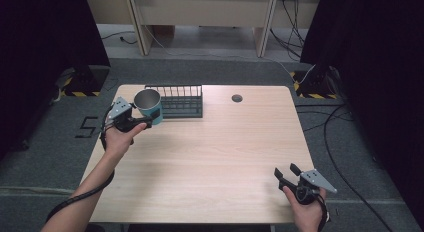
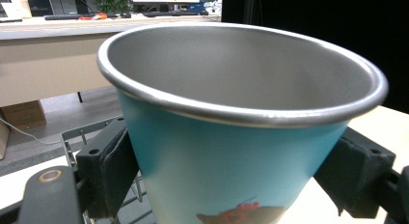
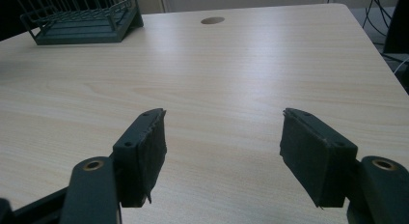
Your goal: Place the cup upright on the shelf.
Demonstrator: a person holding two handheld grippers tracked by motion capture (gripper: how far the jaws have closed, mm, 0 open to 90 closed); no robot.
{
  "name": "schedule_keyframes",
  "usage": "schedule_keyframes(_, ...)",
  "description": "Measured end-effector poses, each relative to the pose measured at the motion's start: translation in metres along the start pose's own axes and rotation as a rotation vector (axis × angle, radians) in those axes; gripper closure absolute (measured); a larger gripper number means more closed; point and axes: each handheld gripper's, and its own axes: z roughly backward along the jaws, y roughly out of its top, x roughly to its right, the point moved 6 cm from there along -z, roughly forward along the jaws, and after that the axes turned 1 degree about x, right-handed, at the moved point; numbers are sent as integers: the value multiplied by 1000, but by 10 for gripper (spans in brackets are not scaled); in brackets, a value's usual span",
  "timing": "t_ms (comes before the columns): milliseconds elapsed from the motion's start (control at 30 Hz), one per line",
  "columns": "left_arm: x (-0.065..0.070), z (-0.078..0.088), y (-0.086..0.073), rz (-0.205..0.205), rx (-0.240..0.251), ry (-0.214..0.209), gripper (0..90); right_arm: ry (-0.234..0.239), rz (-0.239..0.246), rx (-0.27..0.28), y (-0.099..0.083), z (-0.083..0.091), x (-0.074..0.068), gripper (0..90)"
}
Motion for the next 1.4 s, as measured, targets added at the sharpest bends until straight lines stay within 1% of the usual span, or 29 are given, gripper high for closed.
schedule_keyframes(167, -2, -3, 1, -4, -4, 6, 163, 0, -1, 0, 0, 0, 0, 334)
schedule_keyframes(700, -8, -16, 14, -6, 4, 20, 164, 1, -3, -2, 0, 0, 0, 335)
schedule_keyframes(1133, -6, -27, 15, -3, 5, 21, 163, 3, -6, -3, 0, 0, 0, 335)
schedule_keyframes(1400, -7, -34, 21, -1, 11, 25, 163, 4, -8, -3, 0, 0, 0, 335)
